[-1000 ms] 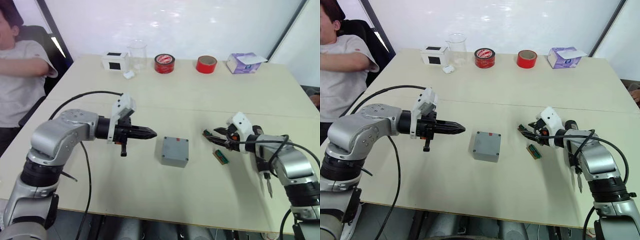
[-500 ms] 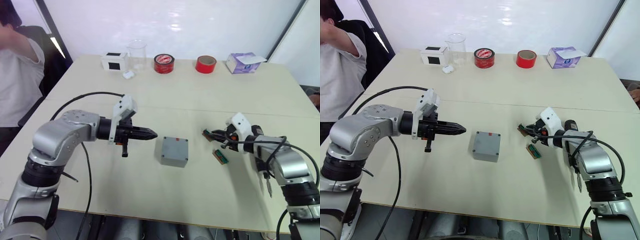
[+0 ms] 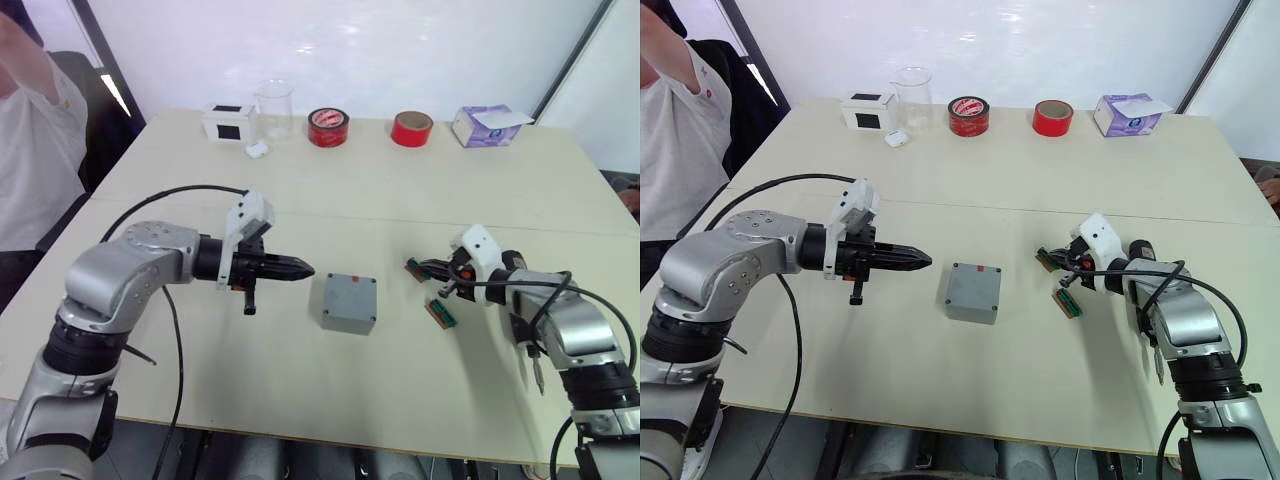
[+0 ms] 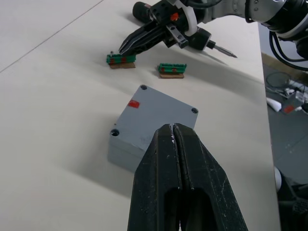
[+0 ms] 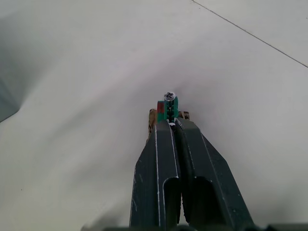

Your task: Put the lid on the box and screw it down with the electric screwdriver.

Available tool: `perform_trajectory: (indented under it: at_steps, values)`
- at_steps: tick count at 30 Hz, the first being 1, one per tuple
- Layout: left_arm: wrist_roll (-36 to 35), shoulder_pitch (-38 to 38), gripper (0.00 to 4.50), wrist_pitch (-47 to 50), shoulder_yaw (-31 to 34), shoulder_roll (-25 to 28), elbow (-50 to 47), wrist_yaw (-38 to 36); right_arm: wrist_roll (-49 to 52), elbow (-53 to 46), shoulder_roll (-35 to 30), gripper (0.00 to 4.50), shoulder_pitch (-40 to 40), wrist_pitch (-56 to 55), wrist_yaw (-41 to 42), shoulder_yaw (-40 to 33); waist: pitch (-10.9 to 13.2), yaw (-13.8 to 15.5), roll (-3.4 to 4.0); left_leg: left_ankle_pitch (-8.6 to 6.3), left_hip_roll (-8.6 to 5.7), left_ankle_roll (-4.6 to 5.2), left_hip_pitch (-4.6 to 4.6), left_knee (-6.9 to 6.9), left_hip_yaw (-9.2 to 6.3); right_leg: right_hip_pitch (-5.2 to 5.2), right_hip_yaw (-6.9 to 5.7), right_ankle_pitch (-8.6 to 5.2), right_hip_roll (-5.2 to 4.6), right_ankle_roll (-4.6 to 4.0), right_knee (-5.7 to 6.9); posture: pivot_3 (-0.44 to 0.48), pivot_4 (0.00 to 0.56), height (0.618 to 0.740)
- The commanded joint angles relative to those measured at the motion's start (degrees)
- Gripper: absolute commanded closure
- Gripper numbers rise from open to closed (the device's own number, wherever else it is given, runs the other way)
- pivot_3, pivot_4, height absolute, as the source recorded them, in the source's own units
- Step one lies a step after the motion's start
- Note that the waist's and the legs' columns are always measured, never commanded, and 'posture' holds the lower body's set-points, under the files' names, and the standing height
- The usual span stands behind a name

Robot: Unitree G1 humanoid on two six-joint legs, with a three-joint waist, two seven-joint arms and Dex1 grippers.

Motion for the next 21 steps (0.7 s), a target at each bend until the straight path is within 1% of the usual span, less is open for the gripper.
perform_trajectory:
  at_steps: [1,7,9,13,17,21]
  values:
    - [-0.81,0.19,4.5,-1.42,0.94,0.45,-0.52,-0.09,2.69,-4.48,-0.52,4.47,-0.81,1.43,0.18,-3.98,0.0,0.0,0.0,0.0,0.0,0.0,0.0,0.0,0.0,0.0,0.0,0.0,0.0,0.0,0.0,0.0,0.15,0.74]
    - [0.08,0.85,4.5,-2.72,0.38,0.81,0.74,-0.43,6.49,-10.97,-1.22,4.47,-1.31,5.87,-0.38,-7.48,0.0,-0.01,0.0,0.0,0.01,0.0,0.0,0.0,0.0,0.0,0.0,0.0,0.0,0.0,0.0,0.0,0.15,0.74]
    - [1.46,1.64,4.5,-4.02,-0.6,2.06,1.09,-1.22,10.18,-16.45,-1.05,4.47,-1.26,9.17,0.36,-8.11,0.0,-0.06,0.0,0.0,0.01,0.0,0.0,0.0,0.0,-0.01,0.0,0.0,0.0,0.0,0.0,0.0,0.15,0.74]
    - [4.05,3.47,4.5,-7.28,-2.57,5.6,1.47,-3.51,15.8,-26.85,0.31,4.47,0.02,15.27,-0.35,-5.85,0.0,-0.08,0.01,0.0,0.05,0.0,0.01,-0.04,-0.02,-0.03,0.01,0.0,0.05,0.0,0.0,0.0,0.15,0.74]
    - [4.2,3.66,4.5,-8.12,-2.64,6.14,1.78,-3.92,16.75,-30.12,1.79,4.47,1.59,16.78,-2.57,-3.88,0.01,0.25,-0.02,0.0,0.02,0.0,0.0,-0.03,-0.03,0.0,0.0,0.0,-0.01,-0.01,-0.01,0.0,0.15,0.74]
    - [3.82,3.77,4.5,-7.86,-2.37,5.99,1.28,-3.62,14.46,-29.64,1.82,4.47,3.58,15.21,-3.51,-1.67,0.01,0.14,-0.02,-0.01,-0.04,0.01,-0.03,-0.03,-0.02,0.0,0.0,0.0,-0.07,-0.01,-0.08,0.0,0.15,0.74]
